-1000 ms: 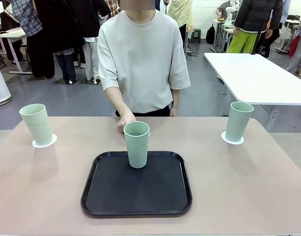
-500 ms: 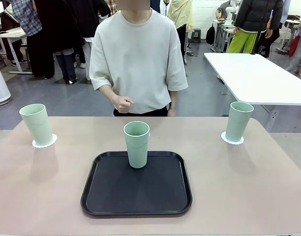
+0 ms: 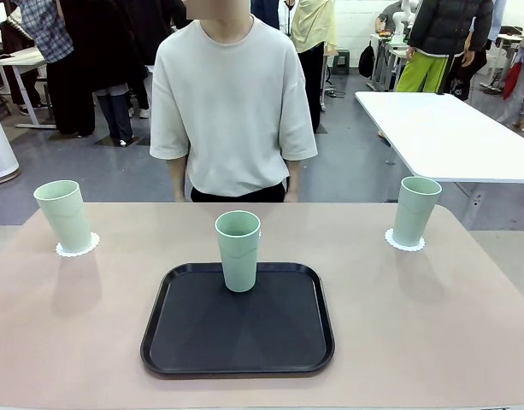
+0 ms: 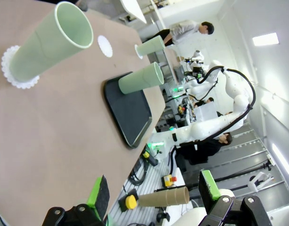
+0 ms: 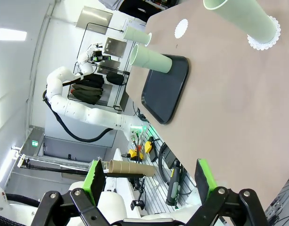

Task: Place coasters on the table and set cups on them.
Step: Take one Reusable plastic cup from the Flat Tray and place it on a coaster set by the human.

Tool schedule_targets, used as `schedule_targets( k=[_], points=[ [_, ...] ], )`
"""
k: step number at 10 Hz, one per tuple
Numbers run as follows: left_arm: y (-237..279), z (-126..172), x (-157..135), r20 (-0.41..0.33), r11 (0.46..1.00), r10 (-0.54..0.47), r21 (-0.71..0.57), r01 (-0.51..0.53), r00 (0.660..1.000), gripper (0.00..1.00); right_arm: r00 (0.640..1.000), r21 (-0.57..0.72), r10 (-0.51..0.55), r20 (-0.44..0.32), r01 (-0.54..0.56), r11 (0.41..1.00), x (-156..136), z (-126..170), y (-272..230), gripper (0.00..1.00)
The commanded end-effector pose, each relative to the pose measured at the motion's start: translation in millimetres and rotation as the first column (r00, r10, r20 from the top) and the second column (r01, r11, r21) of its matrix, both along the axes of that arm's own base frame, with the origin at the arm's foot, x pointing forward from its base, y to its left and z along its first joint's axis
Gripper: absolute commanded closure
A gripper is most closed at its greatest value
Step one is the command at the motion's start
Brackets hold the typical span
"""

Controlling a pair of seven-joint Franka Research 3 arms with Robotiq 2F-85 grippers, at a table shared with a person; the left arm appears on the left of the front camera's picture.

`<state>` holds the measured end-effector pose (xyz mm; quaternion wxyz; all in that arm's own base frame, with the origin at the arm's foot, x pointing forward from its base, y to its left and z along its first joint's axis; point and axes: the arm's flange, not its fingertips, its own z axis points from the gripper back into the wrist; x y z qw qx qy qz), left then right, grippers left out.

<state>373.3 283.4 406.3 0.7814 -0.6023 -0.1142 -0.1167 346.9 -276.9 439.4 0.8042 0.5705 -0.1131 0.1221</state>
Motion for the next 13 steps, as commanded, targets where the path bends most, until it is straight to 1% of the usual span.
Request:
schedule_targets(
  k=[1,6,7,8,9,10,11,12,13],
  points=[
    [1.2,3.9,0.2,-0.011,1.000,0.007,0.004,-0.007,1.000,0.00,1.000,0.009,-0.012,-0.005,0.012,1.000,-1.7,0.2,3.1,0.00],
    [1.2,3.9,0.2,-0.011,1.000,0.007,0.004,-0.007,1.000,0.00,1.000,0.009,-0.012,-0.005,0.012,1.000,-1.7,0.2,3.1,0.00],
    [0.0,0.0,0.0,0.000,1.000,0.000,0.000,0.000,1.000,0.00,1.000,0.009,-0.012,-0.005,0.012,1.000,-1.7,0.2,3.1,0.00],
    [-10.3,34.9,-8.3,0.131,0.970,0.029,0.237,-0.060,0.991,0.00,1.000,0.009,-0.012,-0.005,0.012,1.000,-1.7,0.2,3.1,0.00],
    [-28.3,70.3,-11.2,0.203,0.919,0.025,0.381,-0.103,0.979,0.00,1.000,0.009,-0.012,-0.005,0.012,1.000,-1.7,0.2,3.1,0.00],
    [-50.0,101.0,-9.7,0.238,0.860,-0.020,0.499,-0.105,0.971,0.00,1.000,0.009,-0.012,-0.005,0.012,1.000,-1.7,0.2,3.1,0.00],
    [-75.1,123.9,-5.4,0.266,0.820,-0.055,0.562,-0.109,0.962,0.00,1.000,0.009,-0.012,-0.005,0.012,1.000,-1.7,0.2,3.1,0.00],
    [-106.4,148.8,-5.3,0.289,0.780,-0.120,0.620,-0.090,0.950,0.00,1.000,0.009,-0.012,-0.005,0.012,1.000,-1.7,0.2,3.1,0.00],
    [-139.8,161.2,2.3,0.296,0.735,-0.185,0.675,-0.069,0.937,0.00,1.000,0.009,-0.012,-0.005,0.012,1.000,-1.7,0.2,3.1,0.00]
  ],
)
